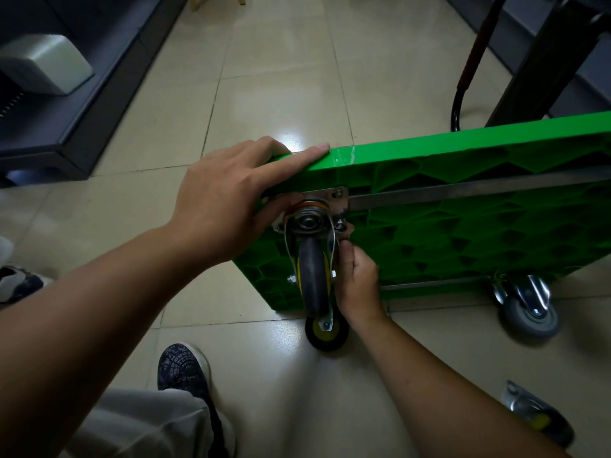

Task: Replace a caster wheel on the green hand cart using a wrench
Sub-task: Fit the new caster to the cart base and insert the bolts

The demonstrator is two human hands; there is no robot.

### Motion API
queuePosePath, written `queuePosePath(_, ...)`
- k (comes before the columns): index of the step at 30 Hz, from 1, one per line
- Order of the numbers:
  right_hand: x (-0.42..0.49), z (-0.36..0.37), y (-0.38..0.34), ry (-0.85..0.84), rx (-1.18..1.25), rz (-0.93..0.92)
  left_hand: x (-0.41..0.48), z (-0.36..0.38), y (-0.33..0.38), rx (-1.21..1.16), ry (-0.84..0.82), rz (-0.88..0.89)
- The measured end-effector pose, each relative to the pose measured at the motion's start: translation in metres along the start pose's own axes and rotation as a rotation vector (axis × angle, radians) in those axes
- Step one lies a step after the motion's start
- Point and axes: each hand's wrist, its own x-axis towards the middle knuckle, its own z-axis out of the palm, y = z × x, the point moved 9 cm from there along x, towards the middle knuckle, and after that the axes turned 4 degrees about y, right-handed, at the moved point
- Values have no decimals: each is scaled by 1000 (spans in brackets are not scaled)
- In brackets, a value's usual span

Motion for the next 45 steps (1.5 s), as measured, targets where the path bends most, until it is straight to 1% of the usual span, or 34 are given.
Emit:
queuePosePath(2, 2, -2, -1, -31, -29, 11, -1, -1, 1, -2, 7, 0)
queuePosePath(4, 1, -7, -3, -16, -79, 45, 0, -1, 1, 0, 6, -3)
queuePosePath(5, -3, -6, -6, -9, -60, 75, 0, -1, 1, 2, 6, -6)
queuePosePath(6, -8, -1, -3, -3, 48, 153, 0, -1, 1, 2, 9, -10)
queuePosePath(8, -24, 27, 5, -53, 493, 449, -1, -2, 2, 0, 17, -12)
queuePosePath(9, -30, 40, 4, -83, 667, 547, -1, -3, 3, 1, 20, -12)
queuePosePath(10, -32, 46, 2, -91, 746, 575, -2, -3, 3, 4, 23, -12)
queuePosePath(12, -28, 41, 1, -79, 693, 552, -2, -3, 3, 5, 23, -10)
queuePosePath(16, -18, 25, 8, -82, 456, 411, -3, -3, 3, 9, 22, -7)
queuePosePath(18, -15, 12, 5, -66, 239, 290, -2, -4, 2, 4, 24, -5)
queuePosePath(20, -4, -11, -7, -61, -76, 118, -1, -4, 1, -6, 26, -2)
queuePosePath(21, 4, -26, -17, -71, -282, 6, -1, -4, 1, -11, 26, 1)
queuePosePath(23, 22, -57, -50, -20, -712, -310, 0, -3, 2, -19, 23, 8)
queuePosePath(24, 27, -67, -70, 20, -853, -482, 0, -3, 2, -19, 23, 10)
queuePosePath(25, 28, -72, -85, 51, -956, -615, 1, -2, 2, -17, 23, 12)
queuePosePath(26, 27, -74, -97, 72, -1031, -704, 1, -2, 2, -15, 23, 12)
queuePosePath(28, 25, -74, -111, 118, -1119, -785, 1, -2, 1, -15, 19, 8)
queuePosePath(29, 22, -75, -113, 135, -1126, -787, 1, -2, 1, -16, 14, 8)
queuePosePath(31, 15, -81, -111, 151, -1059, -751, 1, -2, 1, -16, 8, 9)
queuePosePath(32, 10, -85, -106, 150, -974, -707, 1, -2, 2, -14, 8, 10)
queuePosePath(33, 5, -93, -97, 149, -840, -616, 1, -2, 2, -13, 8, 11)
queuePosePath(36, -12, -100, -48, 154, -266, -165, 1, -2, 2, -6, 13, 10)
queuePosePath(37, -18, -93, -35, 167, -132, -63, 2, -2, 2, -4, 15, 9)
queuePosePath(38, -24, -83, -27, 172, -62, 3, 2, -2, 1, -5, 16, 9)
queuePosePath(40, -31, -59, -20, 140, -4, 66, 1, -2, 1, -10, 16, 7)
queuePosePath(43, -36, -27, -19, 68, 18, 90, 1, -1, 1, -5, 17, 7)
queuePosePath(45, -34, -16, -20, 66, 34, 94, 0, 0, 0, -5, 19, 3)
